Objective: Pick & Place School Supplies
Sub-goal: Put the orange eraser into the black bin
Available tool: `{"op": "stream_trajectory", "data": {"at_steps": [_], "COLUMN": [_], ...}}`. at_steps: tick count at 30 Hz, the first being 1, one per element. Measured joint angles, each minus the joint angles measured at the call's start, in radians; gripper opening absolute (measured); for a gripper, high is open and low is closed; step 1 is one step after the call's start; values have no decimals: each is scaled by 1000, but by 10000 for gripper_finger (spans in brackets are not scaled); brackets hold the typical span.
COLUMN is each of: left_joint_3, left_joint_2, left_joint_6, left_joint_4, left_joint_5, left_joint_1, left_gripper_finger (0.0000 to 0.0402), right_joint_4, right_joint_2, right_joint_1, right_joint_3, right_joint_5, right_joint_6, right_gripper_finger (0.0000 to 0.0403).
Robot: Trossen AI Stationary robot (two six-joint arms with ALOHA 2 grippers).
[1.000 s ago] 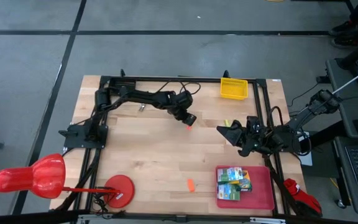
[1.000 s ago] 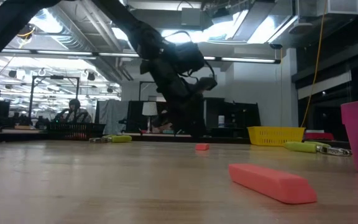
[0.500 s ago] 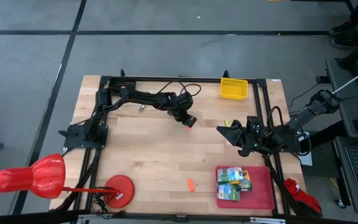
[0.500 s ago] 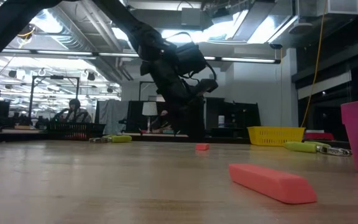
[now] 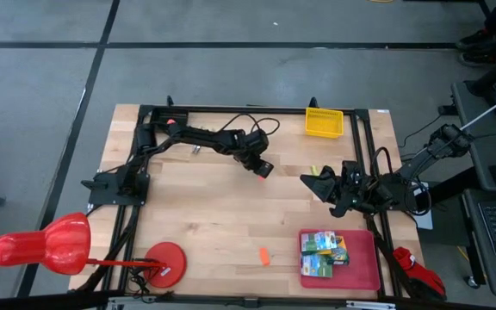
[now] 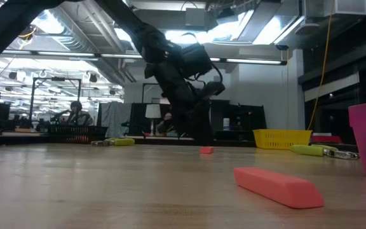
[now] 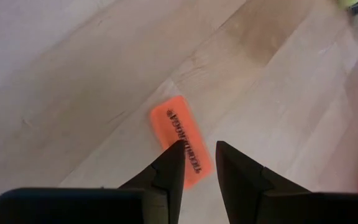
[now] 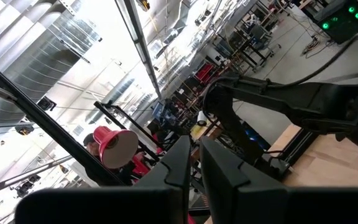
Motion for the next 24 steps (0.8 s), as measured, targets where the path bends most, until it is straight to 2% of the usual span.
{"op": "stream_trajectory", "data": {"at_steps": [4,12,16,24], "left_joint_3": [5,0,3,-5], "left_joint_2": [25,8,7,-22], "left_joint_6": [-6,78,126,120], "left_joint_4": [1,-126,-180,-173], "left_joint_5": [10,-82,-87,-81], "left_joint_1": [-2,17,30,21], "left_gripper_finger": [86,86,86,86], "right_joint_4": [0,0,0,0], "right_joint_2": [0,0,0,0], "right_joint_1": [0,8,11,13], "right_joint_3": [0,0,0,0], "right_joint_5": [-3,-23,-24,-21], "right_joint_6": [0,15,16,15], "right_gripper_finger": [39,39,39,39]}}
